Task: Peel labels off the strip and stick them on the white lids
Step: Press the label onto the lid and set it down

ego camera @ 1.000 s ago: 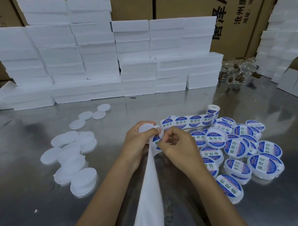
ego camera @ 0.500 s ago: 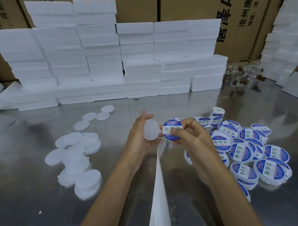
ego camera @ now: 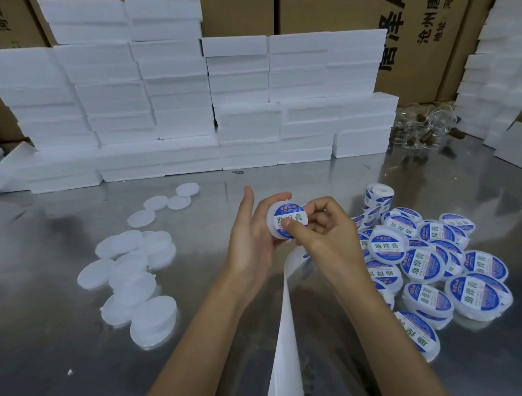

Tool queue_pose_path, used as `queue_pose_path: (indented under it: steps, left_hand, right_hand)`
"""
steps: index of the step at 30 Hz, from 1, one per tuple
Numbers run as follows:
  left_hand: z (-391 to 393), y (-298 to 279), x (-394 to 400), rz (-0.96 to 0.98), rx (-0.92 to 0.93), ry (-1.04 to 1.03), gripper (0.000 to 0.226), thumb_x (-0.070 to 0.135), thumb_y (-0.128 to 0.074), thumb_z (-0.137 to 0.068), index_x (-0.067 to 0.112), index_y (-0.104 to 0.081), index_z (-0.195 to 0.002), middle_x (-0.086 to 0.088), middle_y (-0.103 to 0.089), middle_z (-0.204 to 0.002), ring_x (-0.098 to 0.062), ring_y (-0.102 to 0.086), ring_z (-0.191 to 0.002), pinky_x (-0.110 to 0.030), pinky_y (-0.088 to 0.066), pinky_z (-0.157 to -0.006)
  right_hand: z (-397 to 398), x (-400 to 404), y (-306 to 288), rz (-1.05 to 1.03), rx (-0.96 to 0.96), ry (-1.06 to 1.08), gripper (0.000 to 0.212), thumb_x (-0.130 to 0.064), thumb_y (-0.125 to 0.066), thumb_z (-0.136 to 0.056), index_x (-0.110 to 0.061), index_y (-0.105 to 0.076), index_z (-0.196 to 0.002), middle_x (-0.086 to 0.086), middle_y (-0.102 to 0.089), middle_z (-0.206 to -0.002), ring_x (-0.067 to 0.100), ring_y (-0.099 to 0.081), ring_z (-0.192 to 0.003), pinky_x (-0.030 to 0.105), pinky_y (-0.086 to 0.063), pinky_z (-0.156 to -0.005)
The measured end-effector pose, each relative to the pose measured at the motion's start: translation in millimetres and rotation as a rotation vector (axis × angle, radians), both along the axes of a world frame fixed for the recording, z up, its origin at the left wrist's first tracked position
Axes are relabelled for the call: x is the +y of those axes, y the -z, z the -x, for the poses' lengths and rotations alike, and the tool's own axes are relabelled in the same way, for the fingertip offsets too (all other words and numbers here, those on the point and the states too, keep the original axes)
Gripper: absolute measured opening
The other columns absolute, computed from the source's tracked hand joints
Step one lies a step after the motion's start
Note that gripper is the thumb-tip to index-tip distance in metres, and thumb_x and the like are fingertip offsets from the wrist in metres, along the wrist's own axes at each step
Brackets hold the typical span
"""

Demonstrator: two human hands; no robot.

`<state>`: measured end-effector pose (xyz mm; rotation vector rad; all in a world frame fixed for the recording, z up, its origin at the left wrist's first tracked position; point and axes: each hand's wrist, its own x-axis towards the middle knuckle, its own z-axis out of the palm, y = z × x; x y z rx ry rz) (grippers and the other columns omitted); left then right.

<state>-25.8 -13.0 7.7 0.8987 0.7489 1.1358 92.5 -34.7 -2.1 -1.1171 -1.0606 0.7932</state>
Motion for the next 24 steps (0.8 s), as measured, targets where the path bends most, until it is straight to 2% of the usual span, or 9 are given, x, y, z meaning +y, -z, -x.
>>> queue_pose_path:
  steps: [3, 6, 9, 11, 13, 16, 20, 22, 24]
  left_hand:
    - [-1.5, -1.5, -2.0, -0.016, 0.025, -0.006, 0.072, 0.057, -0.026, -0.101, 0.002, -0.057, -0.134, -0.03, -0.059, -0.133, -0.038, -0.06, -0.118, -0.046, -0.042, -0.112]
    - [-3.7, -2.7, -4.8, -0.038, 0.032, -0.009, 0.069, 0.055, -0.027, -0.102, 0.002, -0.058, -0.133, -0.03, -0.06, -0.13, -0.03, -0.063, -0.106, -0.041, -0.048, -0.103]
    - [-7.4, -2.1, -6.6, -0.085, 0.056, -0.006, 0.063, 0.051, -0.029, -0.103, 0.004, -0.059, -0.132, -0.029, -0.065, -0.119, -0.03, -0.064, -0.104, -0.039, -0.05, -0.099]
    - [-9.2, -2.2, -7.2, -0.11, 0.06, -0.015, 0.059, 0.048, -0.03, -0.104, 0.004, -0.06, -0.129, -0.021, -0.069, -0.106, -0.029, -0.065, -0.1, -0.039, -0.051, -0.097]
    - [-8.3, -2.9, -7.0, -0.114, 0.033, -0.027, 0.056, 0.045, -0.031, -0.105, 0.002, -0.059, -0.125, -0.018, -0.068, -0.102, -0.029, -0.066, -0.097, -0.04, -0.052, -0.096]
    - [-4.8, -3.8, -6.0, -0.081, -0.059, -0.007, 0.053, 0.046, -0.03, -0.105, 0.004, -0.059, -0.121, -0.03, -0.065, -0.115, -0.036, -0.065, -0.103, -0.041, -0.054, -0.093]
    - [-3.8, -1.9, -5.3, -0.003, -0.185, 0.082, 0.057, 0.054, -0.032, -0.102, 0.007, -0.058, -0.123, -0.028, -0.065, -0.125, -0.04, -0.06, -0.121, -0.048, -0.043, -0.11]
    - [-3.4, -1.4, -4.0, 0.024, -0.236, 0.139, 0.06, 0.055, -0.03, -0.103, 0.008, -0.057, -0.127, -0.027, -0.063, -0.129, -0.041, -0.056, -0.129, -0.047, -0.043, -0.11]
    - [-2.1, -2.5, -3.3, 0.032, -0.279, 0.183, 0.06, 0.056, -0.028, -0.103, 0.009, -0.056, -0.129, -0.025, -0.062, -0.132, -0.039, -0.055, -0.129, -0.044, -0.046, -0.106]
  right_hand:
    - [-0.1, 1.6, 3.5, -0.001, -0.021, 0.008, 0.028, -0.01, -0.082, -0.076, -0.018, -0.056, -0.084, 0.007, -0.071, -0.088, 0.016, -0.072, -0.08, 0.019, -0.051, -0.059]
    - [-0.6, 2.5, 6.4, -0.005, -0.058, 0.022, 0.027, -0.013, -0.082, -0.077, -0.019, -0.056, -0.085, 0.005, -0.071, -0.087, 0.016, -0.072, -0.081, 0.024, -0.053, -0.062]
    - [-0.1, 4.0, 9.1, -0.017, -0.097, 0.067, 0.028, -0.015, -0.082, -0.076, -0.02, -0.056, -0.084, 0.0, -0.07, -0.083, 0.014, -0.071, -0.078, 0.028, -0.057, -0.067]
    - [1.6, 4.1, 10.9, -0.03, -0.149, 0.112, 0.028, -0.02, -0.083, -0.075, -0.023, -0.056, -0.085, -0.005, -0.069, -0.083, 0.008, -0.069, -0.075, 0.023, -0.055, -0.066]
    - [1.1, 3.7, 11.5, -0.027, -0.254, 0.185, 0.034, -0.03, -0.084, -0.073, -0.027, -0.055, -0.089, -0.009, -0.065, -0.086, 0.001, -0.063, -0.072, 0.013, -0.049, -0.061]
    - [-2.0, 1.1, 13.1, -0.008, -0.378, 0.272, 0.053, -0.048, -0.085, -0.067, -0.031, -0.046, -0.099, -0.01, -0.055, -0.089, 0.004, -0.056, -0.073, 0.015, -0.045, -0.06]
    - [1.7, -3.5, 15.9, -0.038, -0.61, 0.323, 0.052, -0.076, -0.063, -0.068, -0.032, -0.042, -0.081, -0.02, -0.047, -0.08, -0.003, -0.05, -0.075, 0.014, -0.033, -0.056]
    - [3.1, -4.2, 16.9, -0.058, -0.739, 0.348, 0.048, -0.081, -0.051, -0.075, -0.034, -0.042, -0.077, -0.018, -0.049, -0.072, 0.0, -0.049, -0.071, 0.018, -0.03, -0.056]
    - [4.2, -4.2, 16.7, -0.075, -0.776, 0.374, 0.045, -0.076, -0.045, -0.083, -0.034, -0.041, -0.071, -0.012, -0.047, -0.063, 0.005, -0.048, -0.065, 0.022, -0.03, -0.053]
